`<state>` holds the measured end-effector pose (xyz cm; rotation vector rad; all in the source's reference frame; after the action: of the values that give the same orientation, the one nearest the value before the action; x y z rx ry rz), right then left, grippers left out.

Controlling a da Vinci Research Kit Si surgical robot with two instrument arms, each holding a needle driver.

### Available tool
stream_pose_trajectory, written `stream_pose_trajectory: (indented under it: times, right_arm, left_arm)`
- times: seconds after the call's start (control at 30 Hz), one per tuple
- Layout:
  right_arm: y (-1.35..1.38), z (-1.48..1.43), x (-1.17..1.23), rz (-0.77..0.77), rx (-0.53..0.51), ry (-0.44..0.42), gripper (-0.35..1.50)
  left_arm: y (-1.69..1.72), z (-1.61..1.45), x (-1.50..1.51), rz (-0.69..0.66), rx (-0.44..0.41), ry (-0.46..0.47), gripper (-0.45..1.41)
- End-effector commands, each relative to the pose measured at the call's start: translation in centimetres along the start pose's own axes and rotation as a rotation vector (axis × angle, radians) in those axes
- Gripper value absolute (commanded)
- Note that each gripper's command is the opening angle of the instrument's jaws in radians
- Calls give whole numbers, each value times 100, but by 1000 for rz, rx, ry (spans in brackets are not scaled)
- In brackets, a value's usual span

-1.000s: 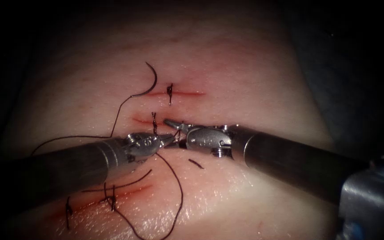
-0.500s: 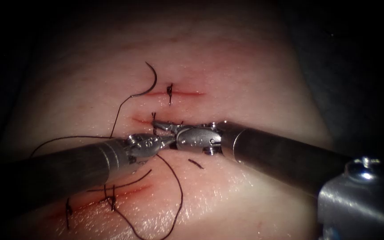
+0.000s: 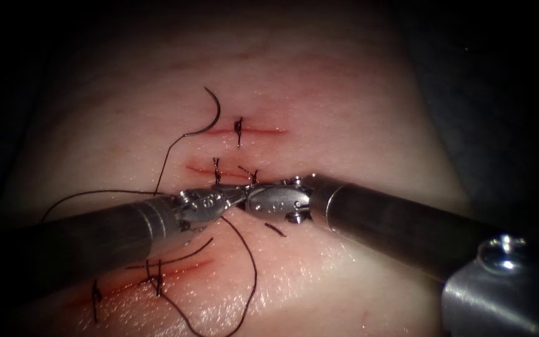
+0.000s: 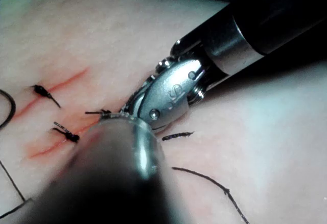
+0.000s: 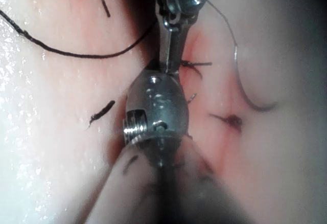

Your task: Wound Closure

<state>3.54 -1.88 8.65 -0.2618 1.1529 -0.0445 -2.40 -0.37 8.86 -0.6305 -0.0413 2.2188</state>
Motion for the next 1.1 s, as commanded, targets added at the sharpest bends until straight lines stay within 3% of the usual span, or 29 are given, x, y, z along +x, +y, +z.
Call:
stream_pose_trajectory:
  times: [0.03, 0.07, 0.1, 0.13, 0.33, 0.73, 0.9, 1.1]
  right_arm:
    - [1, 14, -2, -2, 2, 1, 39]
    - [1, 14, -2, -7, -12, 2, 106]
    - [1, 14, -2, -1, -31, -7, 133]
    - [1, 12, -1, 7, -52, -14, 145]
    - [2, -21, 2, 25, -75, -32, 148]
    - [40, -132, -1, 86, -152, -62, 148]
    - [50, -162, -11, 106, -190, -85, 148]
    - [50, -174, -19, 109, -225, -120, 148]
  left_arm:
    - [2, 7, 3, -1, 1, 1, -45]
    - [2, 6, 3, 5, 2, 0, -45]
    - [3, 4, 2, 5, 2, 0, -45]
    - [4, 1, 2, 5, 2, -1, -45]
    - [-7, -28, -3, 14, -10, 18, -45]
    - [-79, -82, 8, 6, 65, 122, -45]
    - [-108, -84, 5, 7, 72, 130, -45]
    - [-146, -63, -19, 28, 57, 146, -45]
